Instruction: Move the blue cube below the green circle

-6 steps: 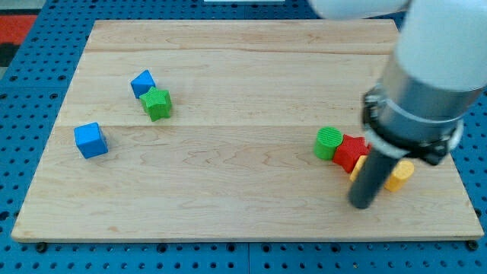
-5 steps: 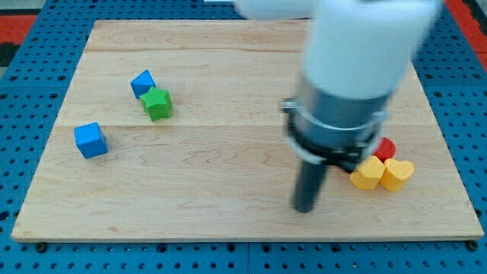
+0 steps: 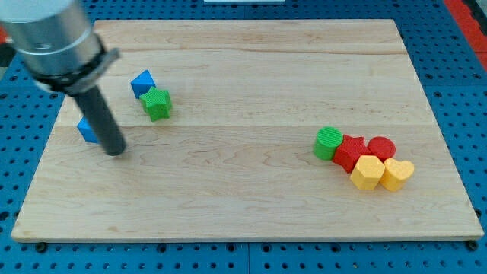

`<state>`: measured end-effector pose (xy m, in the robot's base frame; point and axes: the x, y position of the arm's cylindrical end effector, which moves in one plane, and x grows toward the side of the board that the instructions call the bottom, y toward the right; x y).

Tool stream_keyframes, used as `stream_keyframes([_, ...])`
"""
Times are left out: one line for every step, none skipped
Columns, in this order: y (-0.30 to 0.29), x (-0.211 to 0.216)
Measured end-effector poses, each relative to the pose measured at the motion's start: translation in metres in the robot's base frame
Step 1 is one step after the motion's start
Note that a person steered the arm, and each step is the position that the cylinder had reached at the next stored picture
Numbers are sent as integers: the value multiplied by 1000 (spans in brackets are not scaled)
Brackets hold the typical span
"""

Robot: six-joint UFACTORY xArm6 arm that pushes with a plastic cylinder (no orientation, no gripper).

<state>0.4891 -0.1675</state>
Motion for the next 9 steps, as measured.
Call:
stream_keyframes([-70, -1])
stream_keyframes([-136, -5])
stream_keyframes([-112, -28])
stream_keyframes([-72, -56])
stream_keyframes([1, -42])
stream_keyframes([75, -42])
stream_keyframes([157, -34])
stream_keyframes([148, -33])
stream_keyframes([136, -24])
